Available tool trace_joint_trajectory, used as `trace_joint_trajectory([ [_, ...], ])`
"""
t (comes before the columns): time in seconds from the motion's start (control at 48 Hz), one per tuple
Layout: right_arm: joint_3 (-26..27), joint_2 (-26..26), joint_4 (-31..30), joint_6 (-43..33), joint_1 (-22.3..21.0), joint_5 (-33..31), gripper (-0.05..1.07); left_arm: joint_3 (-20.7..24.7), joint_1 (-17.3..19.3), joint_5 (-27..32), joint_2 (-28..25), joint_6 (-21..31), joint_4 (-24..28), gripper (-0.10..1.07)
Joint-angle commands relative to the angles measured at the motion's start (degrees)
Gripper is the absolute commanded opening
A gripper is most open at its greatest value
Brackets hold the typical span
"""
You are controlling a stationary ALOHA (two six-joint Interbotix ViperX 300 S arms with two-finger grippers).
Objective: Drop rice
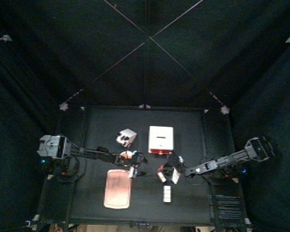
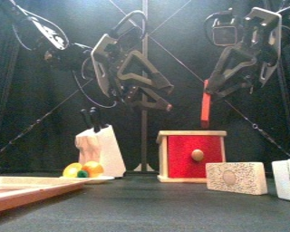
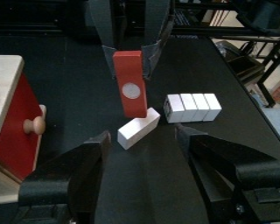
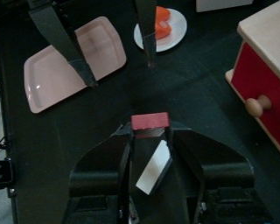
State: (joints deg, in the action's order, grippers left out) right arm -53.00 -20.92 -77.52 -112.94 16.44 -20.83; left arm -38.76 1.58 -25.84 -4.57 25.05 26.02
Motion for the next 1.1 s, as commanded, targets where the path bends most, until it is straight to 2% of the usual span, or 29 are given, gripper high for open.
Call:
trace_joint_trajectory([
  [0.0,1.58,-1.14,1.41,-0.18,-0.09,-0.09,0.49,1.14,0.18,-0.53,1.67,-0.18,0.0,0.94],
  [0.188,3.43,-1.05,8.7,-0.09,-1.85,-0.09,0.49,1.41,-0.26,2.2,2.72,-1.49,0.44,0.94],
  [0.417,5.36,-1.14,20.83,0.53,-7.73,0.44,0.49,2.2,-0.97,8.88,4.31,-9.93,-0.79,0.94],
  [0.708,7.73,-1.23,23.29,-0.18,-12.66,1.85,0.49,3.78,-2.64,11.95,6.33,-18.19,-8.79,0.93],
  [0.917,10.55,-1.41,29.36,-0.18,-16.61,5.63,0.49,4.31,-3.08,11.51,6.42,-27.42,-15.12,0.93],
  [1.083,10.02,-1.85,33.4,-0.09,-18.46,7.03,0.49,4.31,-3.69,11.25,6.86,-34.98,-21.62,0.93],
])
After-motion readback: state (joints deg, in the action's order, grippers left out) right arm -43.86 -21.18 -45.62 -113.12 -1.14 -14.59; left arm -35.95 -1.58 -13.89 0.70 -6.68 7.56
